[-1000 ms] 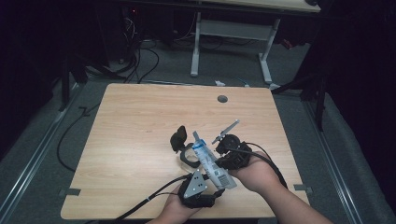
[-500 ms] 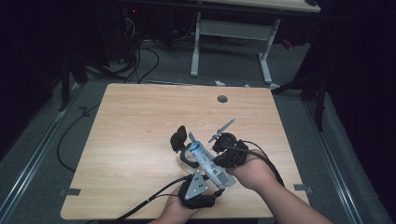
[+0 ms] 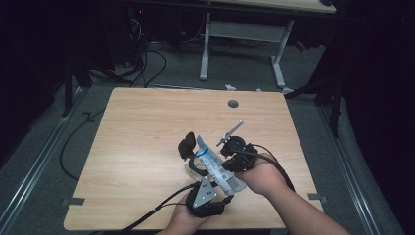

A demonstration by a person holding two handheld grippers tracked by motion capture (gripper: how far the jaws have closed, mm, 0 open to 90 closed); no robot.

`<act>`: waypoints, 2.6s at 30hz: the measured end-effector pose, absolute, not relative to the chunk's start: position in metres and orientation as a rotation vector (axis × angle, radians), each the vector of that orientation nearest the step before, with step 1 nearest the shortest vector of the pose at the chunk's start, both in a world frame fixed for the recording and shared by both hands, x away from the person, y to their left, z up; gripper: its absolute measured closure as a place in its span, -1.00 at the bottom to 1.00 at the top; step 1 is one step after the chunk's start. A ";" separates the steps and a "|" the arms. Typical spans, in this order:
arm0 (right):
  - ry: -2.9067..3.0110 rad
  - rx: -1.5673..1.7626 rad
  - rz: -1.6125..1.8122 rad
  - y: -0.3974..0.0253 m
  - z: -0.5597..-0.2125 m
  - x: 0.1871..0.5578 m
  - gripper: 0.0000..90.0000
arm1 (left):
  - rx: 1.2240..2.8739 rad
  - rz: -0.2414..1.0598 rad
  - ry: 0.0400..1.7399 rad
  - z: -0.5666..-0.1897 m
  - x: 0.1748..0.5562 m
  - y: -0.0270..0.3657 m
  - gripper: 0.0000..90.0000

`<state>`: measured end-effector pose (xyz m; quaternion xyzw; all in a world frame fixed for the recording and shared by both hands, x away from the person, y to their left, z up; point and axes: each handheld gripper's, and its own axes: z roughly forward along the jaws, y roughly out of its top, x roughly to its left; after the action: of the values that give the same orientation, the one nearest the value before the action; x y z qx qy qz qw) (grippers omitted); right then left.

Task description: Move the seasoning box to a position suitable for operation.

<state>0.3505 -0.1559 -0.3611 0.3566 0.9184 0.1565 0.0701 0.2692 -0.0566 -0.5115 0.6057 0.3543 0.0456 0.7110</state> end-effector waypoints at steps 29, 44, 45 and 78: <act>2.749 1.032 0.437 -0.146 -0.358 0.354 1.00 | 1.329 0.119 0.777 -0.509 0.266 -0.055 -0.06; 2.786 1.065 0.436 -0.147 -0.360 0.357 1.00 | 1.341 0.139 0.767 -0.511 0.264 -0.055 -0.02; 2.788 1.062 0.430 -0.147 -0.359 0.358 1.00 | 1.341 0.138 0.766 -0.511 0.264 -0.055 -0.02; 2.820 1.045 0.385 -0.142 -0.352 0.368 1.00 | 1.310 0.149 0.792 -0.505 0.265 -0.059 -0.04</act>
<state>0.3679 -0.1421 -0.3520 0.3442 0.9287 0.1267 0.0546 0.2654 -0.0593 -0.5047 0.5925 0.3581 0.0676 0.7184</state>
